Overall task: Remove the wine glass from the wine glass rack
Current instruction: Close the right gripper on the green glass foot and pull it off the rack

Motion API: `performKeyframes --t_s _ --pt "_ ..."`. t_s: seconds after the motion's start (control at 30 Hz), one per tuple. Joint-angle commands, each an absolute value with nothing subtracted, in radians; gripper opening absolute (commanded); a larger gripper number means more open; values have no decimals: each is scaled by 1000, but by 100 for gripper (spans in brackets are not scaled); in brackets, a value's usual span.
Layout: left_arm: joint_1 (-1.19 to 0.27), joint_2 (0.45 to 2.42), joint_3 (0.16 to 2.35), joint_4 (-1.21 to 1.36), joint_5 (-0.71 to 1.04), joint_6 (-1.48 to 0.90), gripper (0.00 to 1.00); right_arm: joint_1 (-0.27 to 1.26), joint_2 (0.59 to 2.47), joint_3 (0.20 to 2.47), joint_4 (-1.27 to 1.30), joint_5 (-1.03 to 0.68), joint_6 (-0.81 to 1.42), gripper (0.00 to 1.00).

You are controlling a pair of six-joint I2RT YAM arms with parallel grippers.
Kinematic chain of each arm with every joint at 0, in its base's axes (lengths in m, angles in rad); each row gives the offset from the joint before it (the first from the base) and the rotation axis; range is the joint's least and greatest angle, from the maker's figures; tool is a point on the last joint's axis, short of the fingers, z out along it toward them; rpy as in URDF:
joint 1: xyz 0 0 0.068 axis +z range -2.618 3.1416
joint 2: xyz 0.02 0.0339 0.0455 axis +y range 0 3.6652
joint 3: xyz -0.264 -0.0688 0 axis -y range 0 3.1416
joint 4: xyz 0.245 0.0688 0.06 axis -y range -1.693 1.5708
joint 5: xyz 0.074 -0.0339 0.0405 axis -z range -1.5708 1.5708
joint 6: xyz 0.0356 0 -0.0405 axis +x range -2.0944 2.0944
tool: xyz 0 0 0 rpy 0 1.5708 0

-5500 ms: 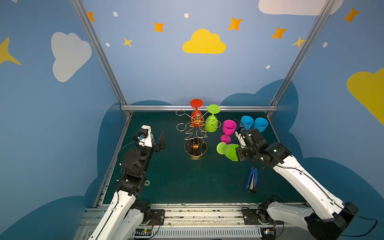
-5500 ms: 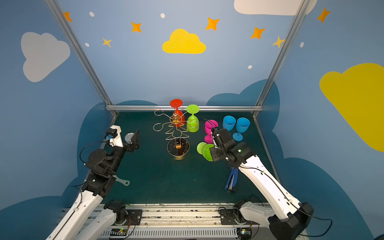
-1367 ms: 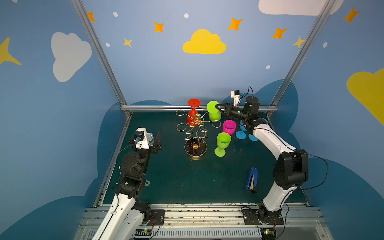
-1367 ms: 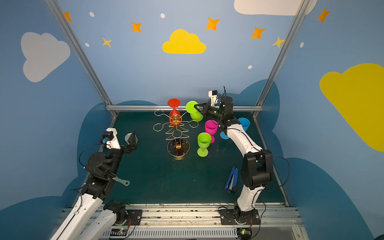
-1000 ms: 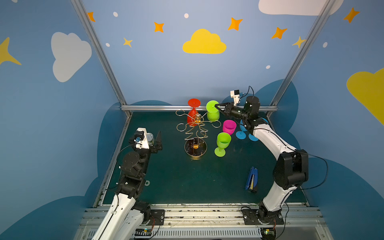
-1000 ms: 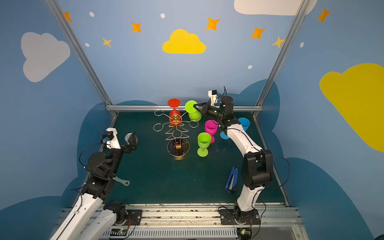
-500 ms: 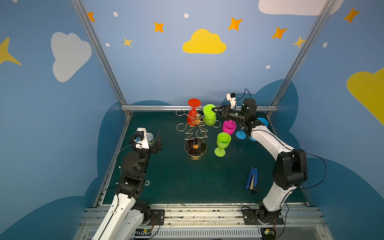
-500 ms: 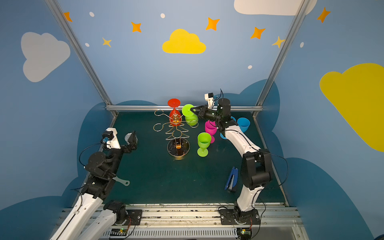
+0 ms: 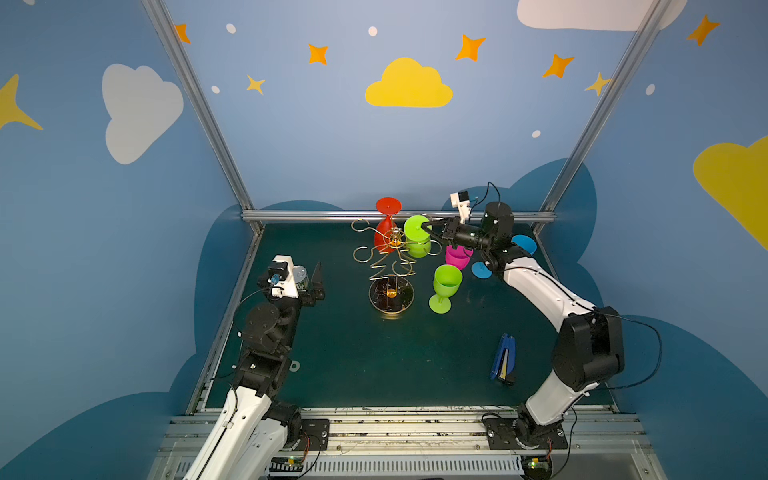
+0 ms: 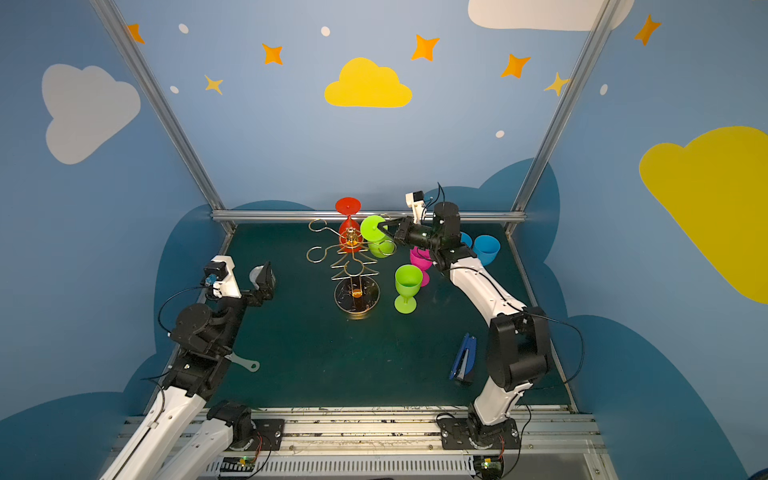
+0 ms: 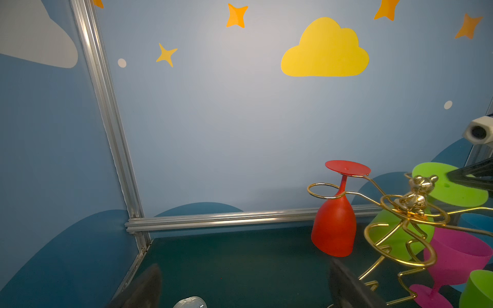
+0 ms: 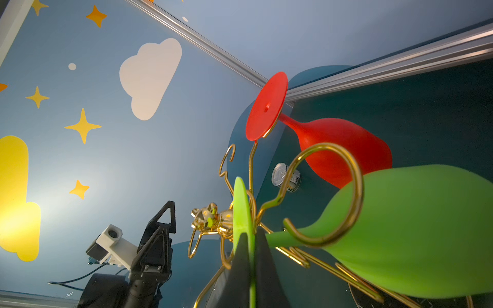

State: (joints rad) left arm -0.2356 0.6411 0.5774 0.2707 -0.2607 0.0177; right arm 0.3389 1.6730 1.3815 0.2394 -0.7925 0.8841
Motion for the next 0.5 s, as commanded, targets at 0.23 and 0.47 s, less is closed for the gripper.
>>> performKeyframes --t_s 0.23,0.47 --pt "-230 625 574 289 -254 8 96 302 1542 1305 235 -748 840 0" --pt "-227 595 582 287 -235 -14 96 257 1420 1236 187 -719 801 0"
